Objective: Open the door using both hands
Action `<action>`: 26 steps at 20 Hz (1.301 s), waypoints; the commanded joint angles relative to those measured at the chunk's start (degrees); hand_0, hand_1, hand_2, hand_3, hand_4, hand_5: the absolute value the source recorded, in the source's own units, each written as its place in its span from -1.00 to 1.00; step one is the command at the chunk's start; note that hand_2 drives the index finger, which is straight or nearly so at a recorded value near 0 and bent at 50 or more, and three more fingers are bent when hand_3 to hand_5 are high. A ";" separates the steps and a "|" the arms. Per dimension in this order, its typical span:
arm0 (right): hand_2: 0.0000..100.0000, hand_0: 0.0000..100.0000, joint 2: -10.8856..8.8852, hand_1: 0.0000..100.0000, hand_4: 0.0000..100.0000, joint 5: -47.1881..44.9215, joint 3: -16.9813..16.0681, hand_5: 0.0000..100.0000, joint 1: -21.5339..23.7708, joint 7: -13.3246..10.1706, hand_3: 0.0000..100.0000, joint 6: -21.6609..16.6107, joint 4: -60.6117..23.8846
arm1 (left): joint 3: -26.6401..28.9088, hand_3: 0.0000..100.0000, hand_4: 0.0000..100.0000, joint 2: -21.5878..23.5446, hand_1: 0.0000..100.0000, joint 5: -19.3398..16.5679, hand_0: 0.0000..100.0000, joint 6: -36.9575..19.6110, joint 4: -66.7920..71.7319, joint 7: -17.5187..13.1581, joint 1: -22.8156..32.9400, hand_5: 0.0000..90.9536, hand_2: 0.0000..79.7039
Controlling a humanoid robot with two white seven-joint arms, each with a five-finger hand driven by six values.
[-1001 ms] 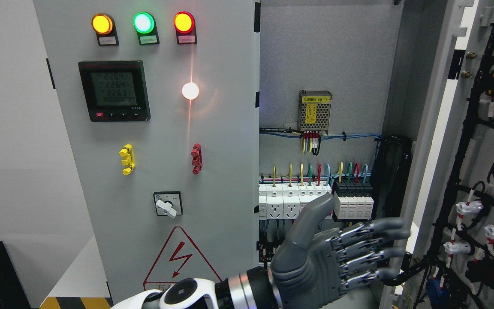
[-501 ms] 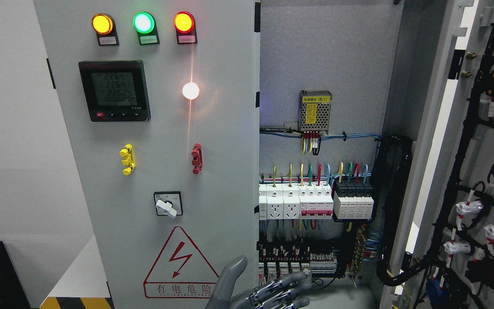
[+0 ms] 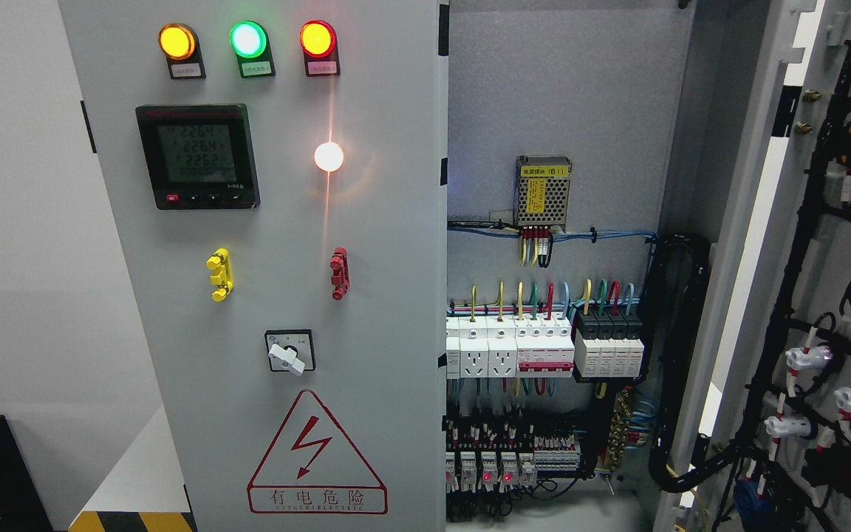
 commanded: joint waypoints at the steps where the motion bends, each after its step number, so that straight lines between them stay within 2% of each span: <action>1: -1.00 -0.62 0.00 -1.00 -1.00 -0.01 0.18 -1.00 0.00 0.01 -1.00 0.02 -0.02 | 9.16 -1.00 -1.00 -2.96 -1.00 -5.08 -1.00 -0.37 13.93 -0.97 11.78 -1.00 -1.00; 5: -1.00 -0.62 0.00 -1.00 -1.00 -0.01 0.09 -1.00 0.00 0.01 -1.00 0.02 -0.02 | 11.53 -1.00 -1.00 -6.91 -1.00 -9.57 -1.00 -0.28 22.80 -5.18 16.98 -1.00 -1.00; 10: -1.00 -0.62 0.00 -1.00 -1.00 -0.01 0.18 -1.00 0.00 0.01 -1.00 0.02 -0.02 | 15.22 -1.00 -1.00 -14.81 -1.00 -20.81 -1.00 -0.46 42.30 -7.91 19.54 -1.00 -1.00; 12: -1.00 -0.62 0.00 -1.00 -1.00 -0.01 0.17 -1.00 0.00 0.01 -1.00 0.02 -0.02 | 17.94 -1.00 -1.00 -17.63 -1.00 -23.45 -1.00 -0.46 49.25 -10.80 19.80 -1.00 -1.00; 14: -1.00 -0.62 0.00 -1.00 -1.00 -0.01 0.17 -1.00 0.00 0.01 -1.00 0.02 -0.02 | 18.66 -1.00 -1.00 -19.05 -1.00 -27.75 -1.00 -0.46 54.18 -13.09 20.06 -1.00 -1.00; 16: -1.00 -0.62 0.00 -1.00 -1.00 -0.01 0.09 -1.00 0.00 0.01 -1.00 0.02 -0.02 | 18.74 -1.00 -1.00 -19.23 -1.00 -32.24 -1.00 -0.55 58.49 -13.10 20.24 -1.00 -1.00; 18: -1.00 -0.62 0.00 -1.00 -1.00 -0.01 0.18 -1.00 0.00 0.01 -1.00 0.02 -0.02 | 18.75 -1.00 -1.00 -19.40 -1.00 -34.10 -1.00 -0.55 63.75 -13.10 20.24 -1.00 -1.00; 21: -1.00 -0.62 0.00 -1.00 -1.00 0.08 0.09 -1.00 0.00 0.01 -1.00 0.02 -0.02 | 18.74 -1.00 -1.00 -22.91 -1.00 -36.46 -1.00 -0.55 74.82 -13.10 19.98 -1.00 -1.00; 23: -1.00 -0.62 0.00 -1.00 -1.00 -0.01 0.17 -1.00 0.00 0.01 -1.00 0.02 -0.02 | 19.27 -1.00 -1.00 -24.84 -1.00 -40.67 -1.00 -0.63 80.90 -13.10 19.45 -1.00 -1.00; 26: -1.00 -0.62 0.00 -1.00 -1.00 -0.01 0.09 -1.00 0.00 0.01 -1.00 0.02 -0.02 | 24.87 -1.00 -1.00 -26.87 -1.00 -45.51 -1.00 -0.72 86.01 -13.01 19.36 -1.00 -1.00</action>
